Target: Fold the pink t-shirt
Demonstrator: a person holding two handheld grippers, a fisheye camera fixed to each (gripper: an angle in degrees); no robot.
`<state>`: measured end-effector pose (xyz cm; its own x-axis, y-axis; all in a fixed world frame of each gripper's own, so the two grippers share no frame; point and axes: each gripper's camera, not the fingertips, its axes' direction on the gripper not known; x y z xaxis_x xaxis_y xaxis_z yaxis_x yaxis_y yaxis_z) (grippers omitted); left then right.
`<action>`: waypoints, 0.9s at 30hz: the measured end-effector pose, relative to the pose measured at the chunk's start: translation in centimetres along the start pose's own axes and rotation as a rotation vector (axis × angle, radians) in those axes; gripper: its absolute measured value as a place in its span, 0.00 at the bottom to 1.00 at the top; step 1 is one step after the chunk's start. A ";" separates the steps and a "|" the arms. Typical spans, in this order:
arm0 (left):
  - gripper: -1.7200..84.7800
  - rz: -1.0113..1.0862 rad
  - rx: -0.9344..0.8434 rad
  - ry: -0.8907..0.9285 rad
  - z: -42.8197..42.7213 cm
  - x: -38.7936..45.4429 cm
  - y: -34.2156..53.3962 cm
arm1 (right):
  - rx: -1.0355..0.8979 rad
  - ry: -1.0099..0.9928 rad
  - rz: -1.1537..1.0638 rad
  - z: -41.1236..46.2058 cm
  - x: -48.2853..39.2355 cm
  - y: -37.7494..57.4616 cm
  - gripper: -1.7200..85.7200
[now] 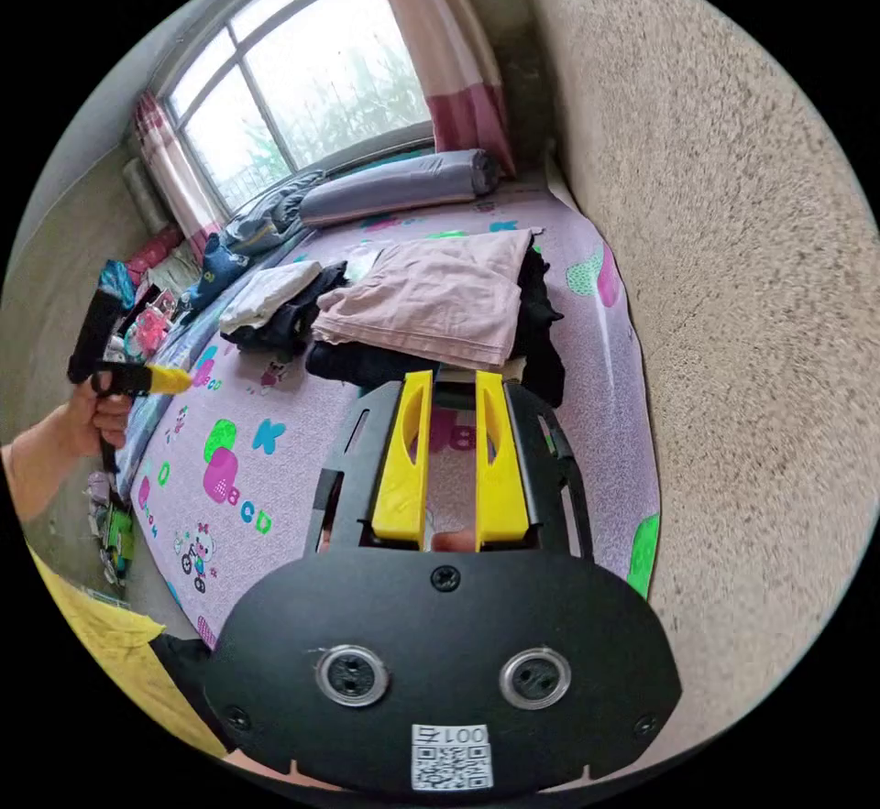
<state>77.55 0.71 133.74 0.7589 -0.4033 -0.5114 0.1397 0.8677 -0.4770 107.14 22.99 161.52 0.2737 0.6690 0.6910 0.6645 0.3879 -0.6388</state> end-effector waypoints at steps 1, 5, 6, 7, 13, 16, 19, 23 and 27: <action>0.04 -0.014 0.006 0.004 0.0 -0.1 -0.1 | -0.009 -0.006 0.022 1.1 1.1 -1.2 0.10; 0.03 -0.053 -0.017 -0.006 -0.6 -0.9 0.4 | -0.080 -0.050 0.097 4.8 4.7 -4.6 0.11; 0.03 -0.064 -0.024 -0.016 -1.0 -1.4 0.6 | -0.086 -0.050 0.107 5.2 5.1 -4.9 0.12; 0.03 -0.076 -0.024 -0.026 -1.5 -2.0 0.7 | -0.092 -0.056 0.120 5.8 5.7 -5.5 0.12; 0.04 -0.152 0.007 -0.040 -3.9 -4.4 0.6 | -0.095 -0.006 0.101 5.9 5.7 -7.4 0.04; 0.06 -0.143 0.014 -0.039 -5.0 -4.6 0.2 | -0.017 -0.032 -0.019 3.0 3.0 -7.5 0.03; 0.09 -0.130 0.008 -0.003 -5.8 -4.7 -0.2 | 0.076 -0.119 -0.158 -1.6 -0.6 -7.4 0.03; 0.10 -0.148 0.057 0.119 -6.5 -5.3 0.2 | 0.179 -0.300 -0.340 -8.7 -6.1 -6.0 0.02; 0.13 -0.238 0.169 0.385 -6.6 -7.1 1.9 | 0.220 -0.421 -0.450 -13.5 -10.0 -3.2 0.02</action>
<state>68.26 3.33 131.75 0.4067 -0.6471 -0.6449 0.4065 0.7604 -0.5066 111.70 6.49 161.22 -0.3237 0.5848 0.7438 0.4801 0.7789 -0.4035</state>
